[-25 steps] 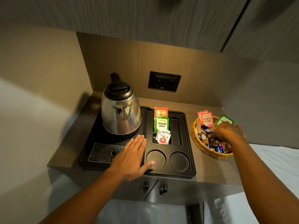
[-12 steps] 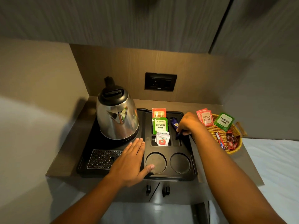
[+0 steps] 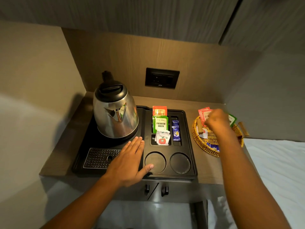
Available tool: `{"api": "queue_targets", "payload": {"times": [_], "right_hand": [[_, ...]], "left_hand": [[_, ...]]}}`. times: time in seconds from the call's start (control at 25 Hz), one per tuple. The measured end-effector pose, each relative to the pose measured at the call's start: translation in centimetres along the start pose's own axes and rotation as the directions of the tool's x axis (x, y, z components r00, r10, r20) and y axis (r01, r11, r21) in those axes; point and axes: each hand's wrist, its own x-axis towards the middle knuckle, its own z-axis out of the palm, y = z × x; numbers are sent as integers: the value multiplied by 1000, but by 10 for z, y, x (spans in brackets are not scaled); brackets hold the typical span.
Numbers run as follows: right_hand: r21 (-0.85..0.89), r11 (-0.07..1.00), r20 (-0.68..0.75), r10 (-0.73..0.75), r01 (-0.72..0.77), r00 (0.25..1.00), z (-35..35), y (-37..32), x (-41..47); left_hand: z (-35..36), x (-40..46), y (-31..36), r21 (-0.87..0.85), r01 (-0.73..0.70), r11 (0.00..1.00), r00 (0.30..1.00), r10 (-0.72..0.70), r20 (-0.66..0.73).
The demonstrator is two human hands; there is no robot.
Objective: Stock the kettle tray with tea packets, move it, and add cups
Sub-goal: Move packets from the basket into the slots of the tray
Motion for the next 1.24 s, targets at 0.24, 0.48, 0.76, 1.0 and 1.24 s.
{"api": "queue_targets", "payload": {"times": [0.24,0.48,0.76,1.0,1.24], "right_hand": [[-44,983,78,180,-177,981,-3,84,2],[-159,980,18,123,-118,992,6,72,5],[96,986,-58,144,-138,988,-21,64,-10],[283,918,16,-292,276,956,29,-27,-66],[167,969,14,-185,180,983,72,-46,-55]], "left_hand": [[-1,0,-1,10,-13,1000,1000,13,2],[0,1,-1,9,-13,1000,1000,13,7],[2,0,-1,23,-17,1000,1000,17,-13],[1,0,-1,21,-13,1000,1000,12,29],[0,0,0,28,5,1000,999,-6,53]]}}
